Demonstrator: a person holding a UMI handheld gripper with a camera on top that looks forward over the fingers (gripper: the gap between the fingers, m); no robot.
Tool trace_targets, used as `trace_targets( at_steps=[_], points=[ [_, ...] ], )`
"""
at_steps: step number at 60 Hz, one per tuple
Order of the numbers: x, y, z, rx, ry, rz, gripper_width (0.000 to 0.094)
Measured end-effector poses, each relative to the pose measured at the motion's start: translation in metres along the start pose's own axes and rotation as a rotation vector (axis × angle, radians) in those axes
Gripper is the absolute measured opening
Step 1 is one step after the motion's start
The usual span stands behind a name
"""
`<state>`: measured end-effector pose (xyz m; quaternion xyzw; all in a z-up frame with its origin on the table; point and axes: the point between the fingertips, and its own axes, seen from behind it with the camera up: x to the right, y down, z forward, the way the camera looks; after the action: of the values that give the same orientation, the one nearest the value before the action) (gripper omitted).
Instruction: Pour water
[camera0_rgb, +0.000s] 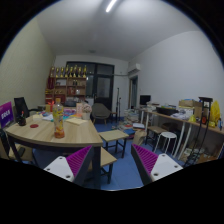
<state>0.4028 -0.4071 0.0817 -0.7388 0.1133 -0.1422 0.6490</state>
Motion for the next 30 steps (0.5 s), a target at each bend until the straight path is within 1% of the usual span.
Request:
trace_targets(
  at_steps=[1, 2, 4, 5, 6, 9, 10, 11, 13, 15, 16, 18, 20, 22, 27, 28, 29, 30],
  points=[
    [-0.003, -0.008, 0.004, -0.002, -0.001, -0.002, 0.0827],
    [0.0, 0.0, 0.001, 0.001, -0.003, -0.003, 0.0827],
    [-0.004, -0.008, 0.005, -0.003, -0.004, -0.004, 0.0825],
    [0.0, 0.0, 0.005, -0.001, -0.004, -0.005, 0.0827],
    [-0.007, -0.011, 0.001, -0.003, -0.004, -0.005, 0.0826],
    [-0.008, -0.011, 0.001, -0.002, -0.004, -0.007, 0.0826],
    [-0.009, -0.011, 0.002, -0.002, -0.004, -0.008, 0.0824],
    [-0.002, -0.001, 0.006, 0.001, -0.006, -0.008, 0.0823],
    [-0.016, -0.013, 0.008, -0.004, -0.005, -0.007, 0.0823],
    [-0.018, -0.012, 0.011, -0.007, -0.01, -0.005, 0.0822],
    [-0.011, -0.001, 0.018, -0.004, -0.017, -0.002, 0.0825],
    [-0.019, -0.001, 0.021, -0.004, -0.036, 0.005, 0.0829],
    [-0.045, -0.013, 0.02, -0.005, -0.059, 0.014, 0.0827],
    [-0.049, -0.008, 0.021, 0.001, -0.096, 0.024, 0.0831],
    [-0.089, -0.013, 0.036, -0.011, -0.174, 0.056, 0.0827],
    [-0.117, -0.014, 0.045, -0.017, -0.179, 0.062, 0.0827],
    [-0.125, -0.014, 0.05, -0.022, -0.188, 0.067, 0.0827],
    [-0.112, -0.011, 0.05, -0.028, -0.201, 0.074, 0.0827]
  ],
)
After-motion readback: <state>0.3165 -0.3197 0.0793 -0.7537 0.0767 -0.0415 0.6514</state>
